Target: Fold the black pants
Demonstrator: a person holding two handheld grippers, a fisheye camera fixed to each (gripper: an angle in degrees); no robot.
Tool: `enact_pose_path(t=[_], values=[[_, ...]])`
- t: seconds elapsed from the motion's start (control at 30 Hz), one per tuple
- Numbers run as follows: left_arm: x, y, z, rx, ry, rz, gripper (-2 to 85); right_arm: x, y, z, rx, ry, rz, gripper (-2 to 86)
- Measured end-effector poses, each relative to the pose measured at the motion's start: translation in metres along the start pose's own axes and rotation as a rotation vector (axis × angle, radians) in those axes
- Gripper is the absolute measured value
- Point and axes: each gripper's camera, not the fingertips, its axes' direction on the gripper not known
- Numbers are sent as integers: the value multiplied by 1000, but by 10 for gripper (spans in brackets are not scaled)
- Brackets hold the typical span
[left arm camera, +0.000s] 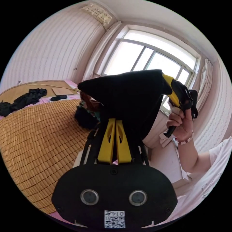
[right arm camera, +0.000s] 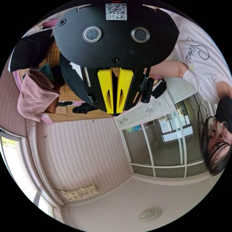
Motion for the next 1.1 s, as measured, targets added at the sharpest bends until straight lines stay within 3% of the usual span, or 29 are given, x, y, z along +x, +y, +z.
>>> enact_pose_path(t=[0.07, 0.27, 0.43, 0.57, 0.7, 0.77, 0.9, 1.1], values=[[-24, 6, -80, 77, -80, -35, -10, -41, -16, 48, 41, -151, -9, 6], [-65, 11, -338, 307, -391, -21, -10, -135, -40, 138, 226, -361, 78, 1], [-89, -1, -473, 373, -511, 22, -10, -158, -15, 184, 181, -320, 195, 0], [-120, 15, -486, 287, -334, 20, -10, -135, 49, 217, -72, -134, 336, 2], [-167, 79, -426, 18, -106, -96, -10, -109, 121, 244, -355, 173, 422, 5], [-186, 117, -402, -110, -129, -203, -10, -101, 149, 260, -511, 331, 405, 13], [-205, 175, -440, -131, -201, -281, -9, -112, 149, 297, -633, 275, 345, 80], [-255, 208, -558, -167, -582, -389, 22, -158, 129, 411, -790, 213, 59, 199]])
